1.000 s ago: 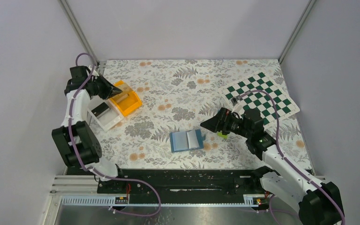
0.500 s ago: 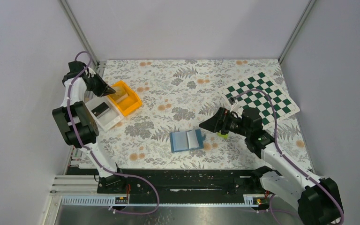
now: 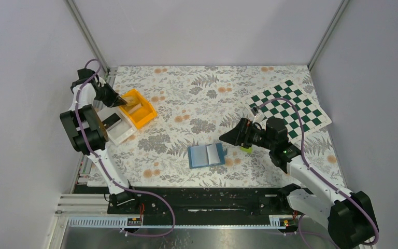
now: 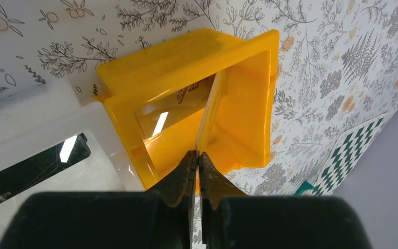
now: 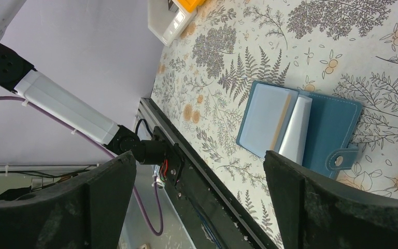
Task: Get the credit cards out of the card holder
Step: Place the credit card in the storage box.
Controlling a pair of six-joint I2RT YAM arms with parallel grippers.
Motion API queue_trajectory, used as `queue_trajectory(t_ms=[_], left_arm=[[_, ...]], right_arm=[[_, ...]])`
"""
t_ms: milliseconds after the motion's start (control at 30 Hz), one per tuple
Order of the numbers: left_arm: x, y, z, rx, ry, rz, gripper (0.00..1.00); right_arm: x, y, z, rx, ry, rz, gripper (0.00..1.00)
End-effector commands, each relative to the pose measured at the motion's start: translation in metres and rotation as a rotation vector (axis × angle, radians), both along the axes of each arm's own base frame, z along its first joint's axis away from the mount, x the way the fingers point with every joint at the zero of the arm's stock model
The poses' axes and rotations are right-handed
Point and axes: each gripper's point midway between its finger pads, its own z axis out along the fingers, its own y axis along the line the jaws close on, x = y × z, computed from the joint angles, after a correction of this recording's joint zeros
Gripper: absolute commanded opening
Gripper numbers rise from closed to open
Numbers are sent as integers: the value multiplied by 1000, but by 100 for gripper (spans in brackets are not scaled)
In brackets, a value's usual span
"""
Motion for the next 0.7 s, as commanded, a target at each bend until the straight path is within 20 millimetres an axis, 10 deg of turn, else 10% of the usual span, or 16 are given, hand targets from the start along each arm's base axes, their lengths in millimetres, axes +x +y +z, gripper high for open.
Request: queue_trajectory(t_ms=[0, 667], left_arm=[[12, 16, 12, 62, -36, 10, 5], [21, 21, 36, 80, -79, 30, 39]], right_arm=[[5, 7, 27, 40, -80, 29, 100], [2, 7, 19, 11, -41, 45, 99]])
